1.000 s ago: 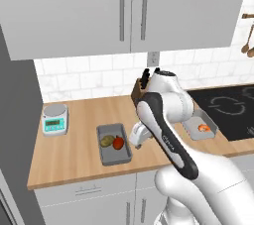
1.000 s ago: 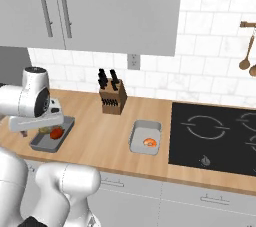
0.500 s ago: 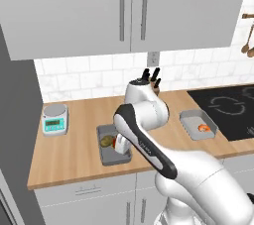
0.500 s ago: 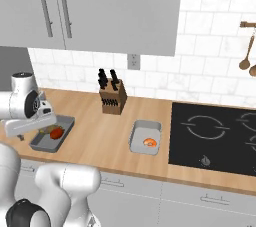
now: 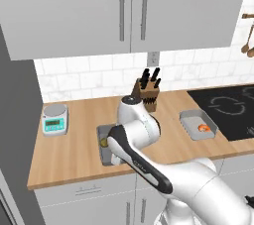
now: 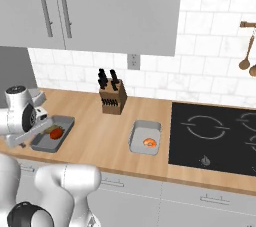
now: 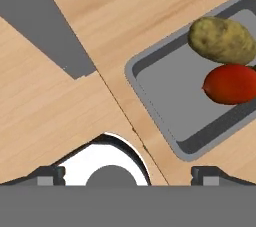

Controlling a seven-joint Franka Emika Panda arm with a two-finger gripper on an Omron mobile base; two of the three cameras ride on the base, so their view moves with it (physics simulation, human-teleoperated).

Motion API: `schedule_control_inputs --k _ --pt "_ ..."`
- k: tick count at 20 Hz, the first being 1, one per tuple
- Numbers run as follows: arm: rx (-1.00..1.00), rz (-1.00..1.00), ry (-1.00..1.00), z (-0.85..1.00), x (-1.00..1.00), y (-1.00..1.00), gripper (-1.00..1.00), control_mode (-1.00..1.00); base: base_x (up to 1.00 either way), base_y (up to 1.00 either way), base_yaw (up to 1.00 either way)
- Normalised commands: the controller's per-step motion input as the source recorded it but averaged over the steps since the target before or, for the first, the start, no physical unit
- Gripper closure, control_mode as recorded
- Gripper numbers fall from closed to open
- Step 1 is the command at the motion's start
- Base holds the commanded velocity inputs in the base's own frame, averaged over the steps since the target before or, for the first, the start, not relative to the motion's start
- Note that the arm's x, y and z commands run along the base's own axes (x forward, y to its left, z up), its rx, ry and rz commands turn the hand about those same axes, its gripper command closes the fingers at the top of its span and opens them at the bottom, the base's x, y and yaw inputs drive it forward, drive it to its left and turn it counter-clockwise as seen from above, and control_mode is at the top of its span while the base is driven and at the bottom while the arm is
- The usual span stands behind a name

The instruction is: Take the meat container that has the shrimp and place it on the second highest rack of the freezer. Then take the vegetable container that has the tomato and potato and place it on the highest rack of the freezer.

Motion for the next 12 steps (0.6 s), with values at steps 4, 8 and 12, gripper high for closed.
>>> schedule_control_inputs --k 4,8,12 --pt "0.0 0.17 -0.03 -0.16 0.11 0.03 -1.0 -1.0 0.0 0.0 0.0" --pt "-0.06 0.13 0.07 -0.41 0.39 0.06 -1.0 -1.0 0.0 0.0 0.0" --pt "-0.09 0.13 0.0 -0.48 0.3 0.19 -1.0 -1.0 0.0 0.0 0.0"
